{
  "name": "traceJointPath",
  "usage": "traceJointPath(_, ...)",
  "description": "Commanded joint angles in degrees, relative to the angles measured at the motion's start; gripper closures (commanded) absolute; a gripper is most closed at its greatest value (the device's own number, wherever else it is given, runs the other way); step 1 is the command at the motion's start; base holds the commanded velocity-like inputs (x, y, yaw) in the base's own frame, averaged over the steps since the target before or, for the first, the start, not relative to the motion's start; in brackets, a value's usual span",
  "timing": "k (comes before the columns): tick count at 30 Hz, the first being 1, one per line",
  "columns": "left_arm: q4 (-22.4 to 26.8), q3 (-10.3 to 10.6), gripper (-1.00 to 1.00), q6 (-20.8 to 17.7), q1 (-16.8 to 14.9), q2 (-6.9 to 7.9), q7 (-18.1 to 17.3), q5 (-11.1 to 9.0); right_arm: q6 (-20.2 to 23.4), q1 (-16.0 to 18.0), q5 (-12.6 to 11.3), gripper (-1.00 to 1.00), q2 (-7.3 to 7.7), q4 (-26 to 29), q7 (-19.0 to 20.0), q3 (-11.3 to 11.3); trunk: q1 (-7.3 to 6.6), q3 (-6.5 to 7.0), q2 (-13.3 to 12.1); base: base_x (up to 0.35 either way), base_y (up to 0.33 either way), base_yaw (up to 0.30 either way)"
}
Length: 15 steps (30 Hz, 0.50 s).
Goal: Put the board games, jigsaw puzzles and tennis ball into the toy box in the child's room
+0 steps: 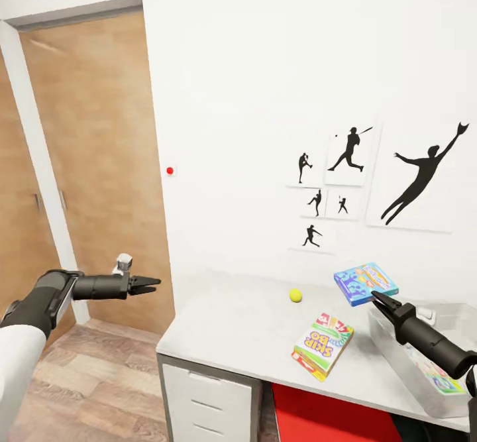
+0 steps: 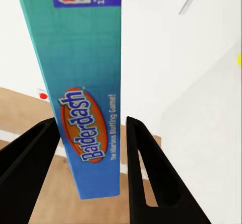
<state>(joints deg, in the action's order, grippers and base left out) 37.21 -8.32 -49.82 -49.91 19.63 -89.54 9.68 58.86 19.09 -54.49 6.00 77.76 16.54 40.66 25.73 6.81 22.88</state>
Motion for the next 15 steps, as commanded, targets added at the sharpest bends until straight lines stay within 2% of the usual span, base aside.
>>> traceJointPath(1, 0.1, -0.2, -1.00, -0.5, 0.0, -0.03, -0.5, 0.6, 0.3, 0.1, 0.1, 1.00, 0.00, -0.1, 0.6, 0.1, 0.05, 0.01, 0.0, 0.283, -0.117, -0.280)
traceJointPath(9, 0.1, -0.2, -1.00, -0.4, 0.0, -0.03, -0.5, 0.6, 0.3, 0.1, 0.1, 1.00, -0.01, -0.1, 0.6, 1.6, 0.05, 0.24, 0.0, 0.275, -0.107, -0.279)
traceJointPath(15, 0.1, -0.2, -1.00, -0.4, 0.0, -0.03, -0.5, 0.6, 0.3, 0.1, 0.0, 1.00, -0.09, -0.1, 0.6, 3.8, 0.05, 0.41, 0.0, 0.204, -0.193, -0.279)
